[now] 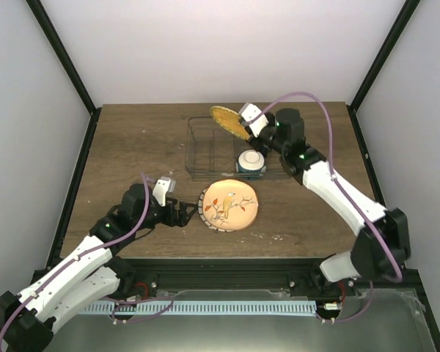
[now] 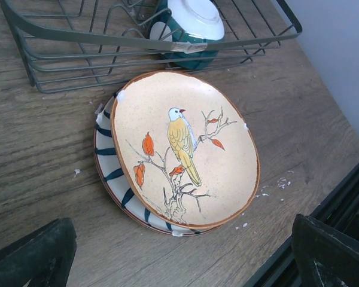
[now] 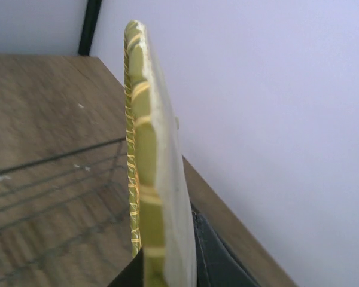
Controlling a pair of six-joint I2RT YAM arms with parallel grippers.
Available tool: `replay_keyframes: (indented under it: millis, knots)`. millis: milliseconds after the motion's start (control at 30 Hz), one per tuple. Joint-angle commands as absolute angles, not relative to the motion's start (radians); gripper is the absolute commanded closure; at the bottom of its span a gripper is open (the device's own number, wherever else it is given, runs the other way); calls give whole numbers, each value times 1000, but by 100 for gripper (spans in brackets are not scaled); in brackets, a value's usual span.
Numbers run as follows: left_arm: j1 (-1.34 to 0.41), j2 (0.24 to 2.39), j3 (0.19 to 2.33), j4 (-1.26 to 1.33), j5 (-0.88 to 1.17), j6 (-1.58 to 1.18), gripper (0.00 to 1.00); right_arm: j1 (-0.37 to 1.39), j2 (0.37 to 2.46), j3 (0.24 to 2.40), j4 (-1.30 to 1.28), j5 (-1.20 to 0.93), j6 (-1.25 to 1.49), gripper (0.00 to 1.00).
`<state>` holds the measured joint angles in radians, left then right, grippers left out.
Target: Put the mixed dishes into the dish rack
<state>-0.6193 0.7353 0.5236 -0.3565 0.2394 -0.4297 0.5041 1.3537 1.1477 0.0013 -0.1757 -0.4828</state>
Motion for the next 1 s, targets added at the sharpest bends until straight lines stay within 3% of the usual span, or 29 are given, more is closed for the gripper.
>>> replay_keyframes:
  millis: [0, 433, 667, 967]
  knots:
    - [-612, 736, 543, -368, 246, -417, 0, 435, 1492, 1290, 126, -261, -700, 99]
    - [-606, 766, 553, -391, 238, -421, 0, 384, 1850, 1783, -287, -412, -1023, 99]
    - [-601, 789, 571, -411, 224, -420, 0, 382, 1912, 1810, -444, -425, -1110, 99]
    - [-596, 793, 581, -432, 206, -414, 0, 382, 1978, 1827, -461, -413, -1150, 99]
